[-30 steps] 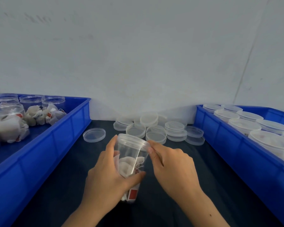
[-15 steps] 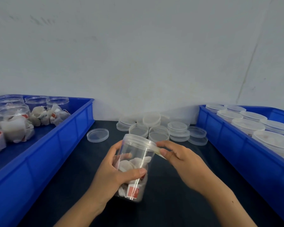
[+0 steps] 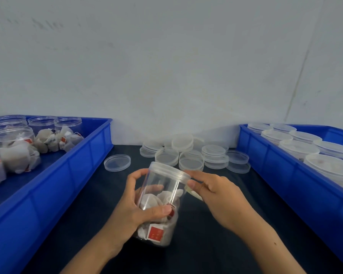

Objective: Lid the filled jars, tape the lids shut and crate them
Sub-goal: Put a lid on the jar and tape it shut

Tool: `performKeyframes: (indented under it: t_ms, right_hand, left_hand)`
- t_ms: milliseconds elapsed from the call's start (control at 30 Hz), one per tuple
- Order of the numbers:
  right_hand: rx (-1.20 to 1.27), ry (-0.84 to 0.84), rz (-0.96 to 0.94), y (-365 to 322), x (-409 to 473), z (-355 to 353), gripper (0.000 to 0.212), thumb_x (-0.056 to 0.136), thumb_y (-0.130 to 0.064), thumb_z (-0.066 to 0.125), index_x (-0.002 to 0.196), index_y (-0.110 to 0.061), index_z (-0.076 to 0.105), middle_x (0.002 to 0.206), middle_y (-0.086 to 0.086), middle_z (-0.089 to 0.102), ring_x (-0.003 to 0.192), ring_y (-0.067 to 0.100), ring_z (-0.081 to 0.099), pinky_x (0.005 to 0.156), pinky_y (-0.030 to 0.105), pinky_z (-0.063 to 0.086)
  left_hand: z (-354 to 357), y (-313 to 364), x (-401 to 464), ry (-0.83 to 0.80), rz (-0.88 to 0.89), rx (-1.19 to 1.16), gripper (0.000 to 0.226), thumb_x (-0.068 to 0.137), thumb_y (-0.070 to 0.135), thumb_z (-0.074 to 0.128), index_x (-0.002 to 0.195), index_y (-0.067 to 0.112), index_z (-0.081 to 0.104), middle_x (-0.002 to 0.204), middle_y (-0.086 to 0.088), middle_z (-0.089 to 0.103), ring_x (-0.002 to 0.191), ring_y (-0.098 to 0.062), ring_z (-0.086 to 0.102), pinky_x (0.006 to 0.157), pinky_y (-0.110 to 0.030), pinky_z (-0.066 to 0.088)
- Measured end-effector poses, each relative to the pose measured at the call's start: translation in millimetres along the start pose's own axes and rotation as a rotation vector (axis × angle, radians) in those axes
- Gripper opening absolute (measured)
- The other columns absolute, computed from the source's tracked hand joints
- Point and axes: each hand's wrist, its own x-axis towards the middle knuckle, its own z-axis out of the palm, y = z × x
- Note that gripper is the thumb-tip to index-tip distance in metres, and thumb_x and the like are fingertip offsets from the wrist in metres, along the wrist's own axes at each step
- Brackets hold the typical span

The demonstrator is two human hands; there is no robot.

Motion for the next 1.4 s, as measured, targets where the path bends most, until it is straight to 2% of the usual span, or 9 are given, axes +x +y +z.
performKeyframes:
  t_ms: [233,400,600,767,900,1000,1067,1200,1400]
  right_hand:
    - [-0.111,0.109,-0.028,-5.6,-5.4,0.8,0.029,0.1,-0.05,0.034,0.123,-0.053,0.05,0.081,-0.01,0.065,0.08,0.011,0.058,0.076,0.027,0.048]
    - [-0.22,0.186,-0.125,-24.1,-12.1,11.2,0.041,0.1,-0.052,0.025,0.139,-0.047,0.036,0.082,-0.01,0.062,0.08,0.015,0.061,0.074,0.034,0.051]
    - [-0.286,0.165,-0.182,-32.7,-16.6,15.2,0.043,0.102,-0.047,0.018,0.144,-0.044,0.02,0.071,-0.014,0.04,0.08,0.013,0.058,0.071,0.035,0.052]
    - [-0.189,0.094,-0.099,-28.8,-15.5,-2.6,0.053,0.09,-0.067,0.021,0.137,-0.044,0.034,0.082,-0.014,0.057,0.085,0.009,0.056,0.076,0.031,0.043]
    - [-0.145,0.06,-0.083,-26.8,-16.2,-6.3,0.05,0.087,-0.068,0.025,0.121,-0.042,0.05,0.067,-0.015,0.051,0.067,0.0,0.049,0.061,0.016,0.033]
    - [-0.202,0.057,-0.119,-30.2,-17.8,-8.2,0.048,0.089,-0.066,0.023,0.103,-0.034,0.056,0.059,-0.008,0.049,0.058,0.007,0.048,0.052,0.02,0.031]
    - [-0.251,0.056,-0.143,-33.0,-18.9,-9.4,0.053,0.089,-0.066,0.019,0.092,-0.027,0.055,0.063,-0.003,0.053,0.062,0.014,0.05,0.054,0.021,0.035]
    - [-0.358,0.071,-0.19,-39.1,-21.2,-6.6,0.049,0.094,-0.06,0.016,0.084,-0.023,0.046,0.065,-0.003,0.049,0.063,0.018,0.047,0.055,0.023,0.032]
    - [-0.39,0.116,-0.196,-44.5,-22.4,15.8,0.039,0.098,-0.056,0.016,0.124,-0.03,0.029,0.075,-0.011,0.048,0.063,0.01,0.043,0.054,0.026,0.031]
  left_hand:
    - [-2.1,12.7,-8.3,0.014,0.086,0.412,0.077,0.053,0.073,0.066,0.121,0.055,0.036,0.127,0.029,0.051,0.115,0.004,0.056,0.095,-0.033,0.051]
    - [14.2,25.6,-8.5,0.211,0.058,0.442,0.081,0.036,0.093,0.061,0.104,0.057,0.035,0.103,0.034,0.055,0.091,0.015,0.056,0.071,-0.014,0.038]
    - [10.6,16.0,-0.1,0.399,0.045,0.429,0.081,0.028,0.086,0.067,0.096,0.055,0.037,0.095,0.024,0.058,0.088,0.009,0.053,0.065,-0.017,0.037]
    - [2.3,10.3,3.1,0.405,0.04,0.282,0.082,0.035,0.077,0.079,0.103,0.046,0.045,0.1,0.016,0.065,0.092,0.0,0.064,0.073,-0.026,0.047]
    - [-1.1,11.8,3.9,0.362,0.034,0.231,0.081,0.038,0.07,0.081,0.107,0.04,0.049,0.101,0.015,0.066,0.086,0.005,0.065,0.07,-0.023,0.046]
    - [-2.7,12.5,3.6,0.334,0.045,0.202,0.073,0.038,0.058,0.076,0.104,0.038,0.051,0.094,0.025,0.067,0.081,0.016,0.061,0.062,-0.013,0.043]
    - [-5.1,13.6,3.0,0.302,0.055,0.172,0.072,0.042,0.054,0.079,0.106,0.035,0.053,0.092,0.032,0.066,0.081,0.012,0.064,0.059,-0.01,0.045]
    - [-12.2,13.4,2.5,0.248,0.049,0.133,0.078,0.045,0.05,0.089,0.113,0.031,0.057,0.101,0.018,0.071,0.09,0.0,0.069,0.069,-0.018,0.05]
    - [-13.1,10.1,-0.2,0.287,0.073,0.127,0.076,0.047,0.055,0.09,0.11,0.035,0.054,0.097,0.029,0.067,0.086,0.009,0.065,0.064,-0.014,0.047]
